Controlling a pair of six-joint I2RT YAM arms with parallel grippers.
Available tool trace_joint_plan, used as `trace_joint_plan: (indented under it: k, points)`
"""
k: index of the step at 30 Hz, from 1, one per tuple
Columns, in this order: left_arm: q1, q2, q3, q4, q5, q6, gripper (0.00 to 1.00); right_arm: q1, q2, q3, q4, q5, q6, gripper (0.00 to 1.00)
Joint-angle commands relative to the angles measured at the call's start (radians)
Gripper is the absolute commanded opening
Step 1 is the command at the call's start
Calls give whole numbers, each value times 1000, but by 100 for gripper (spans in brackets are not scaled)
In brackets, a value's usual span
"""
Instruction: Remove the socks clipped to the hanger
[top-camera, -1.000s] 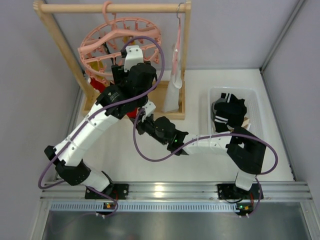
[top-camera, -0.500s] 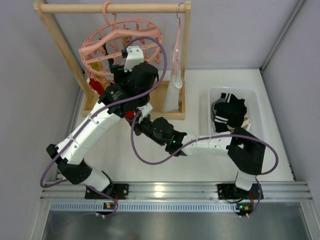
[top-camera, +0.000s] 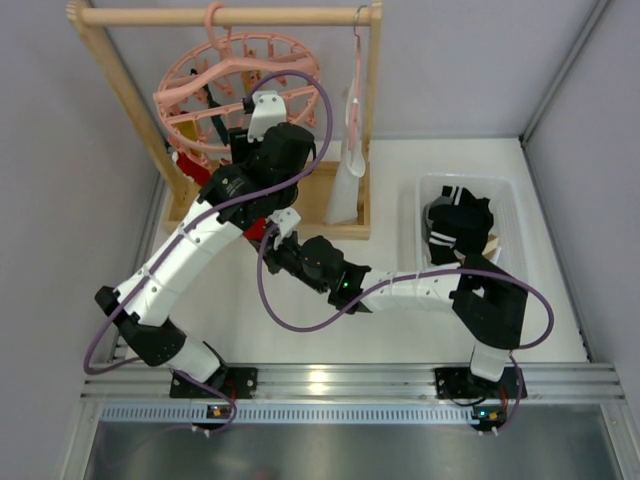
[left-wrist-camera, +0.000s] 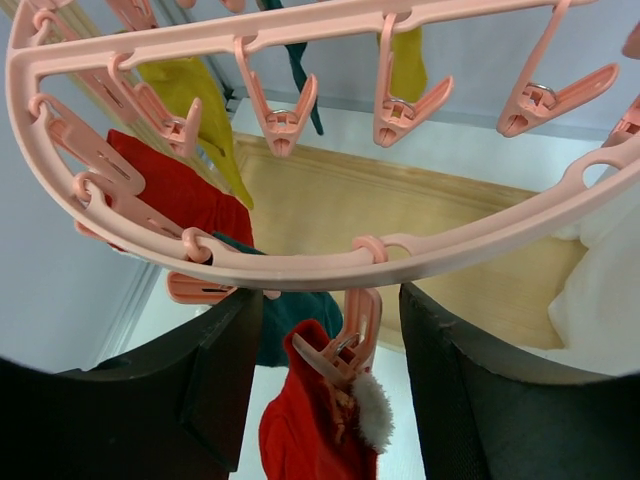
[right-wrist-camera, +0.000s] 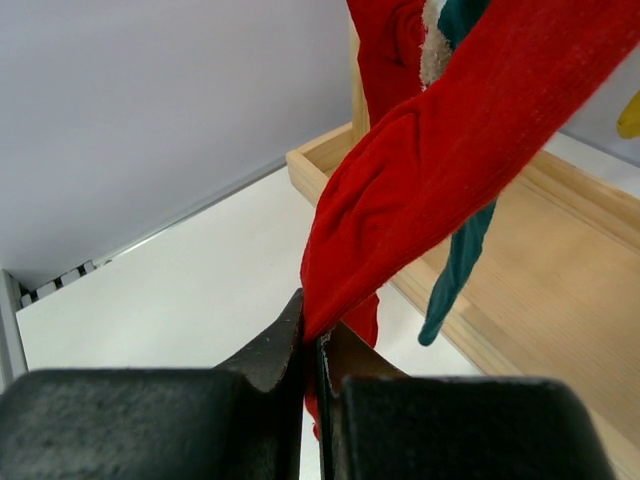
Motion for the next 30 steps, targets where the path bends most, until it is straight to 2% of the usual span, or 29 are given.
trace_joint_plan:
  k: [1, 2, 7, 13, 21, 30]
  points:
    - [6, -28, -7, 2, 45, -8, 63, 24, 20, 48, 4, -4, -17, 0]
    - [6, -46, -19, 2, 65, -14, 69, 26, 21, 48, 3, 6, -19, 0]
    - [3, -121, -58, 1, 173, -62, 79, 24, 44, 73, -22, 18, -36, 0]
    - [3, -177, -75, -19, 163, -66, 80, 27, 72, 125, -69, 16, -53, 0]
    - [3, -131, -47, -70, 42, -37, 76, 52, 101, 175, -109, 30, -63, 0]
    - [3, -94, -26, -88, 34, -34, 73, 64, 135, 231, -155, 38, -120, 0]
